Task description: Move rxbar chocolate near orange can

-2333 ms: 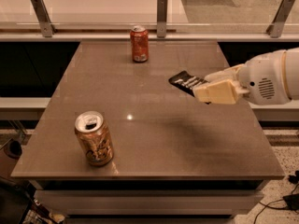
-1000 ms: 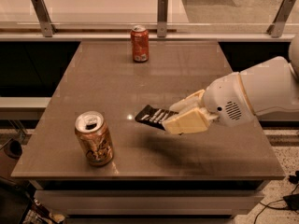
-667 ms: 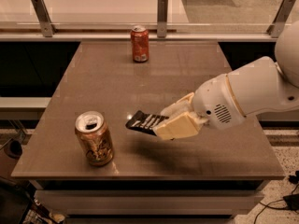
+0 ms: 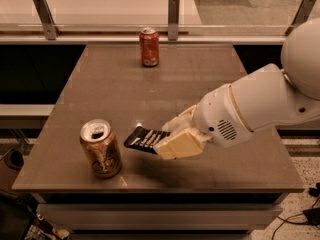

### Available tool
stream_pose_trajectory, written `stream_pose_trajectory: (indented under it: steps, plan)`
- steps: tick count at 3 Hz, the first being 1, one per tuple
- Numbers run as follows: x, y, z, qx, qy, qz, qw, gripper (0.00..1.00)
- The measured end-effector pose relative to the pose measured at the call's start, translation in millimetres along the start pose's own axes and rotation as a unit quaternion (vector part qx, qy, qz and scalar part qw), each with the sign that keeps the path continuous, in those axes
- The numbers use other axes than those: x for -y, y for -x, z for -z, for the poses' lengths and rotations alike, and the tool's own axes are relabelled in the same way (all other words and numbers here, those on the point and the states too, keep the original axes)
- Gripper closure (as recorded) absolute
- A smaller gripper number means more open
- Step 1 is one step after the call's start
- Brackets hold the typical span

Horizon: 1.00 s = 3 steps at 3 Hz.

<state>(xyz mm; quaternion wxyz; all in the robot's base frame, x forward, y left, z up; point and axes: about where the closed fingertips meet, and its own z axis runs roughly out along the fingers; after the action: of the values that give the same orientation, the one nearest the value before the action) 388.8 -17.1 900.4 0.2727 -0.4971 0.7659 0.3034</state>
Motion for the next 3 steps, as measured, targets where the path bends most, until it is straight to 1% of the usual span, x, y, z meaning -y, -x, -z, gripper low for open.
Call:
stream_pose_trajectory:
  steps: [1, 3]
  plan:
    - [-1.3, 1.1, 0.3, 0.0, 0.0, 0.002, 1.0, 0.82]
    - [-4.2, 3.4, 0.4, -0.001, -0.001, 0.006, 1.0, 0.36]
